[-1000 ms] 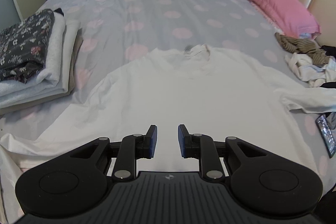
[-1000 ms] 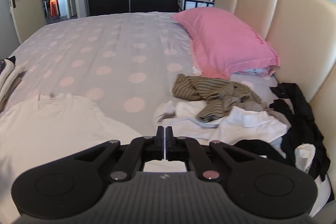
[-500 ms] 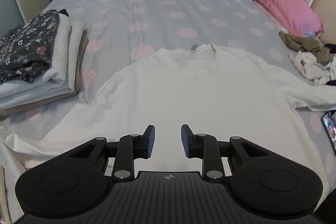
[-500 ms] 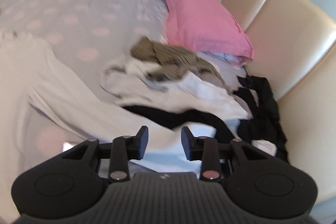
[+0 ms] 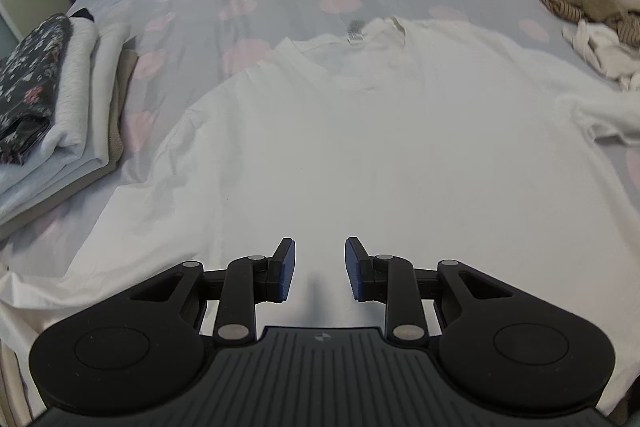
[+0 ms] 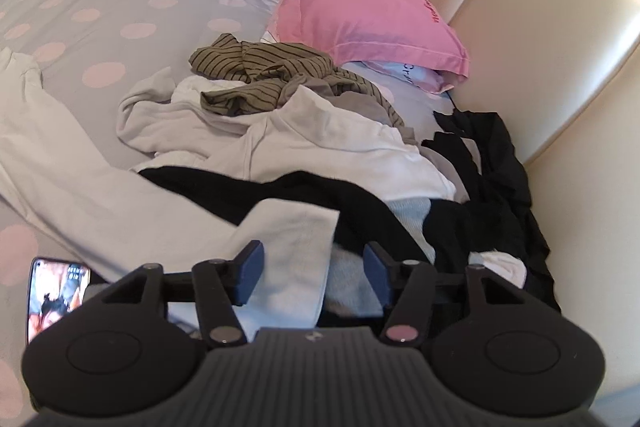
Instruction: Fold clothes
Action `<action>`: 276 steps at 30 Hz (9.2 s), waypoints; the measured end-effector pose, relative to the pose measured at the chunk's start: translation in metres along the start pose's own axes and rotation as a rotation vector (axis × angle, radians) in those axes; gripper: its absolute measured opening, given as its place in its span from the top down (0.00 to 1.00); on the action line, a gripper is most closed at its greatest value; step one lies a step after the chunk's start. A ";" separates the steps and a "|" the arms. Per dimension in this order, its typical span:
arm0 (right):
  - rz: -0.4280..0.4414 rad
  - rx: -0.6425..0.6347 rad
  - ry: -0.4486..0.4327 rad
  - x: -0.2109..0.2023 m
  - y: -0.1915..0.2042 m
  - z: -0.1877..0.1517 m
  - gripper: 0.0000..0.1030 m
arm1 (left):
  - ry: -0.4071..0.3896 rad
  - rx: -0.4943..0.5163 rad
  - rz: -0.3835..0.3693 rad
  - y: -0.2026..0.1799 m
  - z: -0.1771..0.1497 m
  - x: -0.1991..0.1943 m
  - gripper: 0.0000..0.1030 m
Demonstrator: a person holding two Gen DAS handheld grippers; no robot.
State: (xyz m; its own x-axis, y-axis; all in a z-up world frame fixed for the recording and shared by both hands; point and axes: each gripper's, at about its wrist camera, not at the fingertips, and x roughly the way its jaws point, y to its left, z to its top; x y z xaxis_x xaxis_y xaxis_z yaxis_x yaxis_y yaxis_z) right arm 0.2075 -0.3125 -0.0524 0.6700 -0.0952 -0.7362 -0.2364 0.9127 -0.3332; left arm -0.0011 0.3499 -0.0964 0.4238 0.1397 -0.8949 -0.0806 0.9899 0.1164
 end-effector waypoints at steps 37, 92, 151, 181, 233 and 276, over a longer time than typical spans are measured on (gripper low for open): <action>0.659 0.051 -0.187 -0.169 0.262 0.084 0.91 | -0.151 -0.068 -0.115 0.010 -0.013 -0.078 0.75; 0.723 -0.451 0.144 -0.081 0.473 -0.004 0.60 | 0.166 -0.186 -0.331 -0.050 -0.044 0.015 0.64; 0.669 -0.473 0.165 -0.066 0.451 -0.004 0.43 | 0.128 0.029 -0.148 -0.015 -0.048 0.041 0.62; 0.477 0.170 0.134 0.026 0.302 0.117 0.51 | -0.086 -0.242 -0.094 0.088 0.034 -0.011 0.98; 0.383 0.242 -0.020 0.134 0.314 0.176 0.79 | -0.090 -0.377 0.056 0.123 0.044 0.039 0.90; 0.357 0.095 0.120 0.135 0.315 0.150 0.88 | 0.018 -0.290 0.019 0.097 0.040 0.051 0.87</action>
State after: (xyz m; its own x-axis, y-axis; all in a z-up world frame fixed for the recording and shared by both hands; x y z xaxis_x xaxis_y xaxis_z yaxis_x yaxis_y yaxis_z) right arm 0.3293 0.0222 -0.1686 0.4693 0.1945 -0.8613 -0.3697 0.9291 0.0083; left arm 0.0483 0.4542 -0.1132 0.4036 0.1552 -0.9017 -0.3442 0.9389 0.0075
